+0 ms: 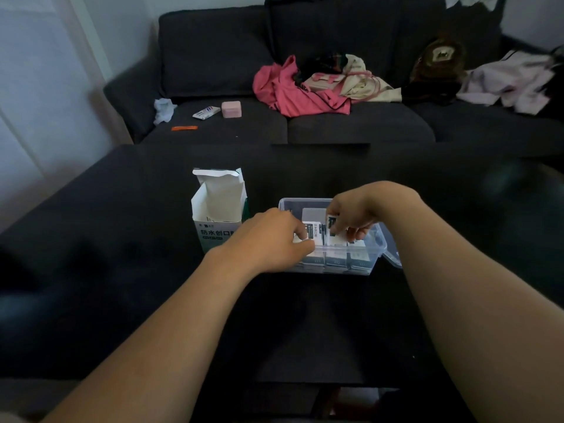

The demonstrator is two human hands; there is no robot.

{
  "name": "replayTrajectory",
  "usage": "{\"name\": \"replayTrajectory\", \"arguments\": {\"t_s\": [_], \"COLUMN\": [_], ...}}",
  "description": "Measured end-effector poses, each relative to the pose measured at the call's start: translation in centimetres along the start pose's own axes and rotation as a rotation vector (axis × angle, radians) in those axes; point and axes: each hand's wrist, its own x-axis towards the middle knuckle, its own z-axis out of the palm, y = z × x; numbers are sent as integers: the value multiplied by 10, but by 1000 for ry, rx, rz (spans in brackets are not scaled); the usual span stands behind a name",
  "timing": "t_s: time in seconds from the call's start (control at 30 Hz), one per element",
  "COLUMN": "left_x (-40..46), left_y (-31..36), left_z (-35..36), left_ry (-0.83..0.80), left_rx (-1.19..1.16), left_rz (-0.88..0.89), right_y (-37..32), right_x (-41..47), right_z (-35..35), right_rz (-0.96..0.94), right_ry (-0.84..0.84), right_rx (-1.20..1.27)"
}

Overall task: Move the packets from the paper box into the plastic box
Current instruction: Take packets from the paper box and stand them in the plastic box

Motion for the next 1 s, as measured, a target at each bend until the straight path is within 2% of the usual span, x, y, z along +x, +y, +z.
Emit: {"name": "replayTrajectory", "arguments": {"t_s": [0.4,0.57,0.83,0.9,0.93,1.0], "left_x": [1,1,3,5,4,0], "left_y": [-2,-3,-7,-8,-9,-14], "left_z": [0,1,2,-3,-7,-22], "left_ry": [0,5,63,191,310,666], "left_rx": [-10,-13,-33,-73,-111,-218], "left_rz": [5,16,28,79,120,136], "right_y": [-12,-13,-6,-6,-8,-17], "right_x": [-2,3,-5,-12,-15,-23], "right_z": [13,18,4,-1,-4,-7], "right_rz": [-12,15,-86,-153,-211,-380], "right_ry": [185,182,262,317,371,506], "right_rx": [-83,-75,-70,-42,-19,73]}}
